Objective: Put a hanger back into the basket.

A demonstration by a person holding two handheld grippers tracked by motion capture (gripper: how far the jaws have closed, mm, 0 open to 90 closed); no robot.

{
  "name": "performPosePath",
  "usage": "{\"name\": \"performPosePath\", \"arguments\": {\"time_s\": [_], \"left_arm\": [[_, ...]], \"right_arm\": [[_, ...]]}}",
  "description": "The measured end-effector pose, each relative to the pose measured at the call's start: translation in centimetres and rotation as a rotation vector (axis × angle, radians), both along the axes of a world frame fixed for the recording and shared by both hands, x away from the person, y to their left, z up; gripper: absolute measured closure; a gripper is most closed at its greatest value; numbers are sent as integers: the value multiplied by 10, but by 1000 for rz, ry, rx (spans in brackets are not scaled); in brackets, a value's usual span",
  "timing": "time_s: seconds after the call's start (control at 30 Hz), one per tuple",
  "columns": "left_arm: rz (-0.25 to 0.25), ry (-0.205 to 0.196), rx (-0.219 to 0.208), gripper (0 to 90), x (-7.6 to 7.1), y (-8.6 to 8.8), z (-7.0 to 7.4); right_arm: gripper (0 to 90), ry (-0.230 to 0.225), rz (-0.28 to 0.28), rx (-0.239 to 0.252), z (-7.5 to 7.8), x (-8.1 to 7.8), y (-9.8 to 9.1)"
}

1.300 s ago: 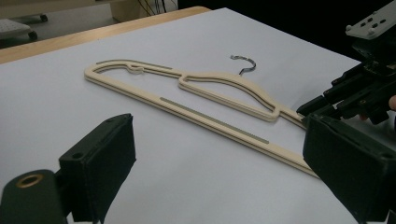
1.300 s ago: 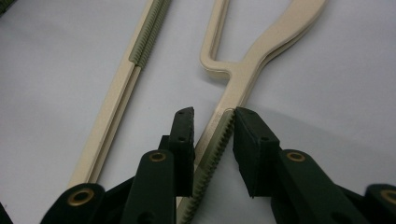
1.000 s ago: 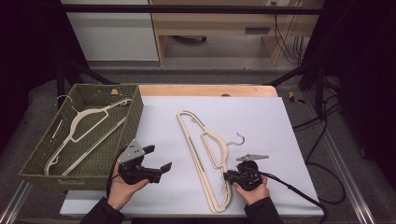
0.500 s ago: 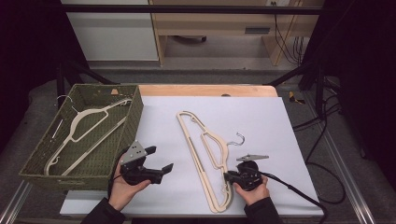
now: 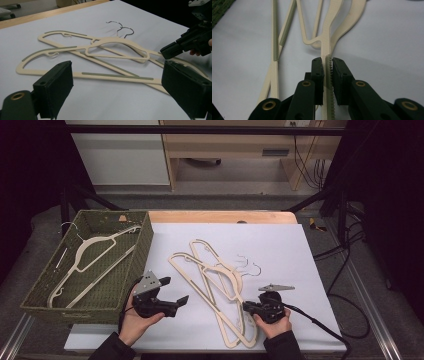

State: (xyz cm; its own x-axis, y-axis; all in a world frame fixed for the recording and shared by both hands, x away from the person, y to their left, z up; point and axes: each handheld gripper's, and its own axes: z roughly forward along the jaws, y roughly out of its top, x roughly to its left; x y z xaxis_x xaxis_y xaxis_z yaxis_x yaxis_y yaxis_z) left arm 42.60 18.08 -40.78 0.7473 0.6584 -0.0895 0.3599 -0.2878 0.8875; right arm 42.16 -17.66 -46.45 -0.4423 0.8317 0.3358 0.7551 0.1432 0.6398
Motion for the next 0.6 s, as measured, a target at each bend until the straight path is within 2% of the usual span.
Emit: {"name": "performPosePath", "arguments": {"time_s": [0.13, 0.27, 0.43, 0.47, 0.5, 0.6], "left_arm": [[-3, 4, -7, 110, 6, -5, 6], [-15, 13, -36, 115, 14, -16, 13], [-33, 0, -28, 121, 23, -36, 21], [-37, -1, -25, 122, 26, -41, 23], [-38, -1, -26, 125, 28, -44, 24], [-46, 4, -22, 131, 37, -54, 26]], "right_arm": [[806, -32, 27, 20, 4, -3, -2], [811, -69, 56, 42, 9, -6, -4], [818, -107, 94, 66, 13, -9, -6], [836, -105, 95, 76, 15, -11, -6], [900, -144, 112, 76, 17, -13, -7], [900, -149, 130, 79, 19, -15, -6]]}}
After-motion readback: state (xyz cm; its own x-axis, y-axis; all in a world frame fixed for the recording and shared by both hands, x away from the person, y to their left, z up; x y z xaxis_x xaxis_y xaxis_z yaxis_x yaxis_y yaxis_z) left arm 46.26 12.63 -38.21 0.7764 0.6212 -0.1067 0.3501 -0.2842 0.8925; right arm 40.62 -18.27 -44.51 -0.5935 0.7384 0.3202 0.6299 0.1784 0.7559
